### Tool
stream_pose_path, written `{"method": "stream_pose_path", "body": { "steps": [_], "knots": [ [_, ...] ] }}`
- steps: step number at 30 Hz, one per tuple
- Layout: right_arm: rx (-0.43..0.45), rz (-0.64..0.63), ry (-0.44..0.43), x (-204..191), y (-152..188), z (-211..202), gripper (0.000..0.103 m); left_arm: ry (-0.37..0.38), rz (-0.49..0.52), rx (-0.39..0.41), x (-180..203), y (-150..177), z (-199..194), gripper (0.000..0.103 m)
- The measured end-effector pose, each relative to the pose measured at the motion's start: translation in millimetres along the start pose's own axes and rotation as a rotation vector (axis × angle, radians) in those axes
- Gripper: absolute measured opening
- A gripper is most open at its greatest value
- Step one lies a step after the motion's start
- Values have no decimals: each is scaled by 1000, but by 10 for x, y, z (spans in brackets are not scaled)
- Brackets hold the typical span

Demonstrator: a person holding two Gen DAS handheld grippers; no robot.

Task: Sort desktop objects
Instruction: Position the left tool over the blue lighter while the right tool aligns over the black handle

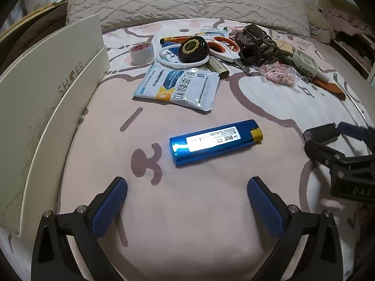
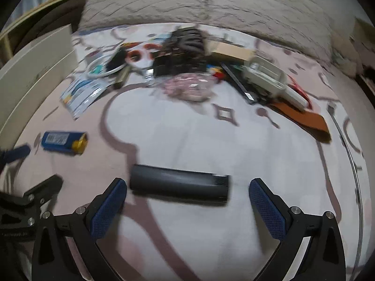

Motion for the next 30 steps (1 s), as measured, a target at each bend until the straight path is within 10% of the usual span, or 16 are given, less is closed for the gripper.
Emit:
{"method": "stream_pose_path", "body": {
  "steps": [30],
  "knots": [
    [25, 81, -5, 155, 18, 25, 103, 0, -173, 13, 83, -258, 202, 103]
  ]
}}
Point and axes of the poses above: each gripper's, at about its wrist camera, not at the fingertips, and z roughly the way its jaws point, x to its right, y to its underside, the point moved 2 cm from there along z, roughly the way its jaws point, and after that the axes turned 13 degrees about z, right-handed, at the moved point
